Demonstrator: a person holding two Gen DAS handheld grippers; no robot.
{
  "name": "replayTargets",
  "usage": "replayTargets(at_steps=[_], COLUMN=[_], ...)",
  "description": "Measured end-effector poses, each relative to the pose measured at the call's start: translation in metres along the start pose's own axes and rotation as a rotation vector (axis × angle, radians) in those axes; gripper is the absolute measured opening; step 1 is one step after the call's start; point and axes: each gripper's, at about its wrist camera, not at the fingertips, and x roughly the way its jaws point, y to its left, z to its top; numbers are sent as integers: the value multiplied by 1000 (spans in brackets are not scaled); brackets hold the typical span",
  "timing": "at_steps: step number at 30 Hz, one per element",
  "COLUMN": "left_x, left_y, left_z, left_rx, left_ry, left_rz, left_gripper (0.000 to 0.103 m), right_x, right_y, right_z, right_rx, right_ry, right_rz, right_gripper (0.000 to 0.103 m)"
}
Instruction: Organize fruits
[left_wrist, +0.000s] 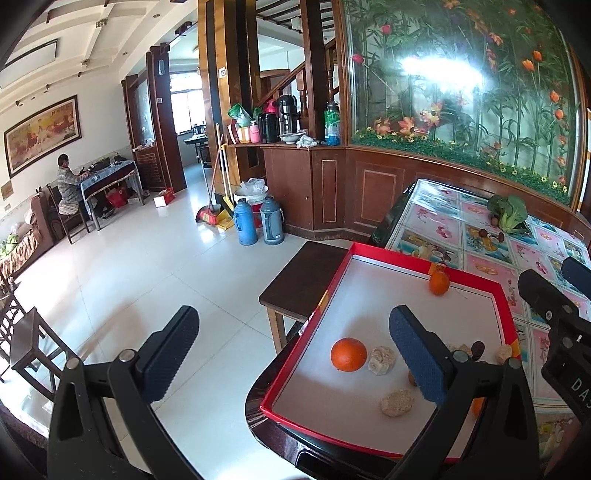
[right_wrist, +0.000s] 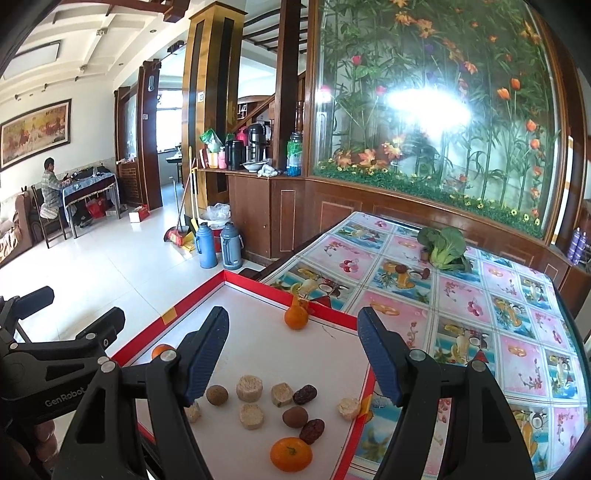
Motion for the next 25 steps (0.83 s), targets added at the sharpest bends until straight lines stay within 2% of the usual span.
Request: replayTargets(at_steps=[10, 18, 22, 25], left_x=[9, 22, 22, 16], left_y=[6, -5, -24, -49], left_z=[5, 8, 12, 20], left_rx=[-12, -31, -3, 49], left_ry=[37, 99, 91, 51], left_rz=[-32, -39, -34, -37], left_gripper=[103, 103, 103, 103], right_x=[20, 18, 17, 13], right_y=[1, -11, -32, -71], right_z=[-4, -6, -6, -10], right_rx=[47, 37, 66, 104], right_ry=[58, 34, 22, 19], right_rz=[32, 45, 57, 14], right_gripper=[72, 72, 72, 72])
